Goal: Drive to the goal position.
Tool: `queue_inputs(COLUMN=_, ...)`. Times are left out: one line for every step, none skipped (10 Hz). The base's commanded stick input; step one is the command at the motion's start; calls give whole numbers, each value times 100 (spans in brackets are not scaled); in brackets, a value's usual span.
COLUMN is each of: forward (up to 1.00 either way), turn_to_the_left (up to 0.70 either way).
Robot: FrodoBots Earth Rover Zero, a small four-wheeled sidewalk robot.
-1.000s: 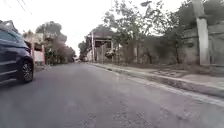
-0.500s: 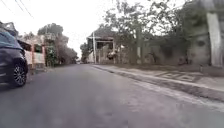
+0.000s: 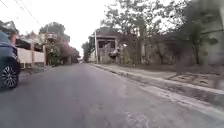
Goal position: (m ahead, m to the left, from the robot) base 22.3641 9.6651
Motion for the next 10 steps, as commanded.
queue_inputs(forward=100, turn_to_the_left=0)
queue_inputs(forward=100, turn_to_the_left=0)
queue_inputs(forward=100, turn_to_the_left=0)
queue_inputs(forward=100, turn_to_the_left=0)
queue_inputs(forward=100, turn_to_the_left=0)
queue_inputs(forward=100, turn_to_the_left=0)
queue_inputs(forward=100, turn_to_the_left=0)
queue_inputs(forward=100, turn_to_the_left=0)
queue_inputs(forward=100, turn_to_the_left=0)
queue_inputs(forward=100, turn_to_the_left=0)
